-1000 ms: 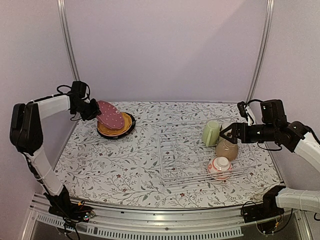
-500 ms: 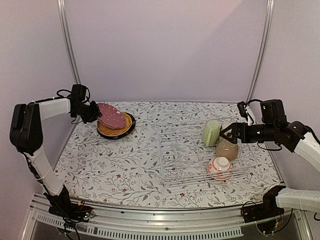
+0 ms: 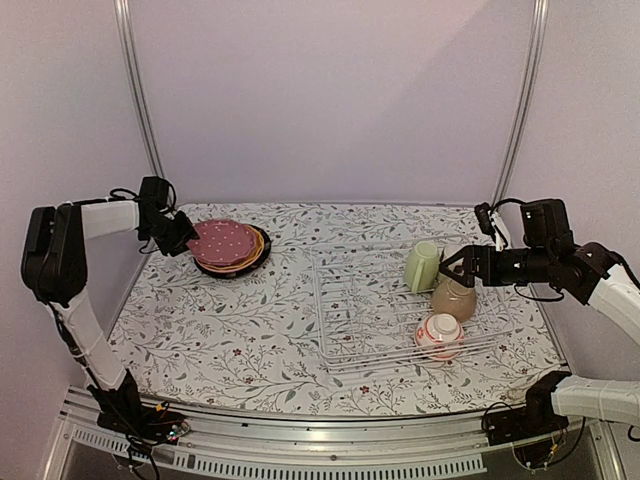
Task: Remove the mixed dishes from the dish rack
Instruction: Place the plate on the plate, then grab the bowl from the dish rack.
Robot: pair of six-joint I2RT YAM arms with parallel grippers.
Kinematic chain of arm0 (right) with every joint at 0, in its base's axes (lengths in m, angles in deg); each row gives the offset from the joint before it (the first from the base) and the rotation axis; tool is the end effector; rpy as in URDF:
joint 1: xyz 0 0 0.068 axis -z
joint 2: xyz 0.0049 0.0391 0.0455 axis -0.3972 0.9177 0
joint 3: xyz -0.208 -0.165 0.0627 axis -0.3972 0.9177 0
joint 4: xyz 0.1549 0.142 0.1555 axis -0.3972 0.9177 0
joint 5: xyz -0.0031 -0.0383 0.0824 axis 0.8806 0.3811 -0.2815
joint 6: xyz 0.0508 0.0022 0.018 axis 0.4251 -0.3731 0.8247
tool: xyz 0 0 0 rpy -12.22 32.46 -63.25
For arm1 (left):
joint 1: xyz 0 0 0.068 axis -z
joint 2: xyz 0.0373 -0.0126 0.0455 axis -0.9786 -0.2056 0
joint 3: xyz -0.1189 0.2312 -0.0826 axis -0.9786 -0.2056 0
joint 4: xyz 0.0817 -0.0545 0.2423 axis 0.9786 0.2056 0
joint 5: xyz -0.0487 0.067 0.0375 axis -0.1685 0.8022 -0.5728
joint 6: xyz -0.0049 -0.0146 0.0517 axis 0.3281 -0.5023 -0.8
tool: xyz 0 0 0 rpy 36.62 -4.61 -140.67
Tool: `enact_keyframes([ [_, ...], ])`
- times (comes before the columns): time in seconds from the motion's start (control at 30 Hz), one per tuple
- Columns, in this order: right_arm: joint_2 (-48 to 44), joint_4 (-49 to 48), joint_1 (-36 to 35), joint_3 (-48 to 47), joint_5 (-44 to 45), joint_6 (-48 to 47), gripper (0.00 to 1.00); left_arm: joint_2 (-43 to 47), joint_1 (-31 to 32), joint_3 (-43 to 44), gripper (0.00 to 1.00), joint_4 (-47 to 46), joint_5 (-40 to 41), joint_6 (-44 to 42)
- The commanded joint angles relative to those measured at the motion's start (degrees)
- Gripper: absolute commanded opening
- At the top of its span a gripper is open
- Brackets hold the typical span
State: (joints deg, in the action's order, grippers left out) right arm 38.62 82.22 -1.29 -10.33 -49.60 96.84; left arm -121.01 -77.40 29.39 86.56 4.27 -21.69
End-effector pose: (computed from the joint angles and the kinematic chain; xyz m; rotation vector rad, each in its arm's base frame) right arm 0.1710 0.0914 0.3008 -0.3163 2.2638 0.7692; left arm 0.3839 -0.0102 0.2064 -0.8701 2.4043 -0.4906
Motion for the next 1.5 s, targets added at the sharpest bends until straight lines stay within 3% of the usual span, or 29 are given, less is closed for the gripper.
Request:
enact_keyframes([
  [0.0,-0.2,-1.0,0.3,-0.8,-0.6,0.3,0.99,-1.7,-0.2,0.3,0.46,-0.7,-0.1,-0.6],
  [0.23,-0.5,-0.9,0.2,-0.7,-0.4,0.3,0.99,-3.1,-0.1,1.3,0.49,-0.1,-0.9,-0.9],
  [0.37,-0.3,-0.8,0.2,-0.9,-0.5,0.2,0.99,-3.6,0.7,2.7,0.6,1.3,-0.9,-2.7],
  [0.43,0.0,-0.6,0.2,-1.1,-0.6,0.1,0.99,-3.1,1.7,3.3,0.71,2.4,0.2,-3.8],
  [0.57,0.6,1.3,0.2,-2.0,-1.0,-0.2,0.99,-2.1,3.9,5.3,0.77,5.5,2.9,-6.6],
  [0.63,0.9,3.2,0.2,-3.2,-0.8,-0.4,0.99,-1.3,4.8,6.2,0.9,6.3,4.3,-8.0],
  [0.83,1.6,10.0,0.2,-6.9,3.0,-0.9,0.99,-0.5,5.4,8.3,0.99,9.6,7.5,-8.9],
  [1.13,2.2,14.5,0.2,-8.5,5.5,-1.1,0.99,7.4,9.4,9.8,0.99,11.4,18.7,-12.1],
  [1.47,4.4,23.1,-1.0,-11.5,5.6,-1.7,0.96,12.9,16.7,12.7,1.0,12.4,22.3,-17.6],
])
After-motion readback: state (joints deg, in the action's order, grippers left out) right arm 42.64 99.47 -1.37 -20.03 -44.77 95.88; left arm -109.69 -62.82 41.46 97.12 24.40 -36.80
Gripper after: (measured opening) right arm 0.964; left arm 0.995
